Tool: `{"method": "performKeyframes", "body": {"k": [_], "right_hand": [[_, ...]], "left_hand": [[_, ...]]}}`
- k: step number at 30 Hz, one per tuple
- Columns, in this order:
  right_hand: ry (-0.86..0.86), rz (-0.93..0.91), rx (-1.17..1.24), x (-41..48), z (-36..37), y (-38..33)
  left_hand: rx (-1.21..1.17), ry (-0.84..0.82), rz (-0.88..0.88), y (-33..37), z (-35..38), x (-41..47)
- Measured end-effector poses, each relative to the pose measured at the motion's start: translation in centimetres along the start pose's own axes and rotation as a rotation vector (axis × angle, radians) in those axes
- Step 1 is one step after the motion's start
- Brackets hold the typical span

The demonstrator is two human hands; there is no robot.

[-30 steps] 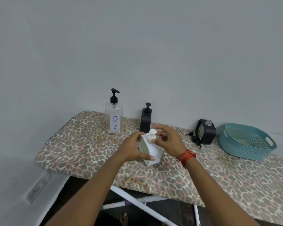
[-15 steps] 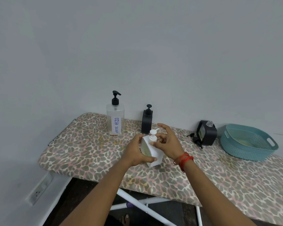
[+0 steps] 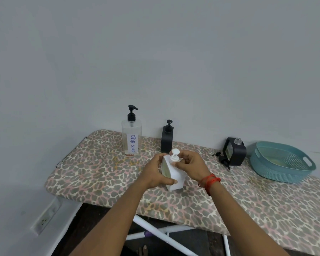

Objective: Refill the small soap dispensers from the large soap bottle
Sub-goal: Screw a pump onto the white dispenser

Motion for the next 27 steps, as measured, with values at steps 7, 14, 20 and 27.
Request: {"method": "performKeyframes", "body": {"k": [7,14,20,27], "right_hand": [[0.413,-0.019,-0.140,-0.5,2.6,-1.0],[0.031,0.096,0.093,-0.2,0.3,0.2],[0.340,0.071,0.015,-0.3,1.7,-0.4],[0.571,0.031,-0.279,-1.2,2.9,-1.1]], "left_hand": [[-0.021,0.016,-0.019,0.1,0.1,-0.4],[-0.018,0.014,-0.016,-0.3,0.1,-0.2],[-0.046,0.032,-0.027,-0.2,0.2,-0.4],[-0.043,0.040,-0.020,0.2,0.4,-0.5]]}}
Point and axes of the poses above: each hand's wrist, its own x-axis towards the middle knuckle, its own z-axis out of the palm, y = z × x, the point moved 4 cm from there along x, towards the middle knuckle, and after that the axes turned 9 degrees about y, right-handed, at the moved point
